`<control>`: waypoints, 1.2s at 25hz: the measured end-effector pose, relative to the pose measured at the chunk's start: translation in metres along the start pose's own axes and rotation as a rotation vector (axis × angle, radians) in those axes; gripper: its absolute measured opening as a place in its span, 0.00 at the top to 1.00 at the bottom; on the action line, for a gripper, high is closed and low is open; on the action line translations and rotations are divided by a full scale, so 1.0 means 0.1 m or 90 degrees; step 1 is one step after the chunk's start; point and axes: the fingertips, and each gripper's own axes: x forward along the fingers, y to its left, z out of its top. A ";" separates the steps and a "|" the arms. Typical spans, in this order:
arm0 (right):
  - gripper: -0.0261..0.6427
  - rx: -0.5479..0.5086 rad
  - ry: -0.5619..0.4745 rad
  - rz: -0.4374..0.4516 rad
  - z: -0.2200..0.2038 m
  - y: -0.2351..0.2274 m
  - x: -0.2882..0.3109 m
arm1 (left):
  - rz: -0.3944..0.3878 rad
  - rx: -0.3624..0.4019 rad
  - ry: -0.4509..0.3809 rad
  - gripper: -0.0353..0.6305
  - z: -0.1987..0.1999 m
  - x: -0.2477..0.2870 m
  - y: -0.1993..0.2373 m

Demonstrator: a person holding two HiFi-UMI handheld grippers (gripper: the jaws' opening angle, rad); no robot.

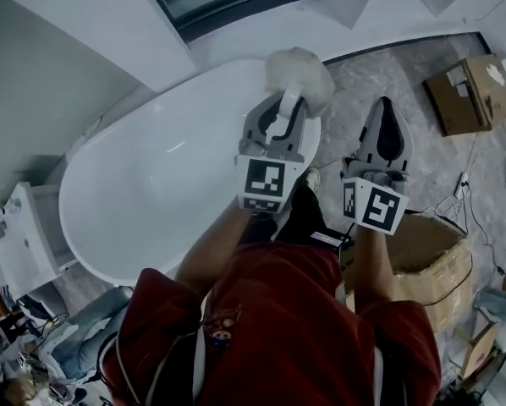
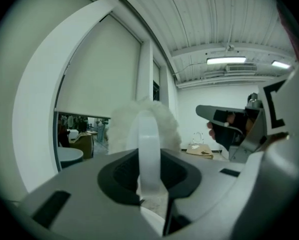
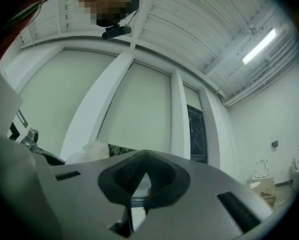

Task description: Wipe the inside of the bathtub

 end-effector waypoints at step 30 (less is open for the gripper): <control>0.94 0.033 0.133 0.282 -3.23 0.53 1.45 | 0.044 -0.183 0.406 0.81 -3.95 1.38 -0.05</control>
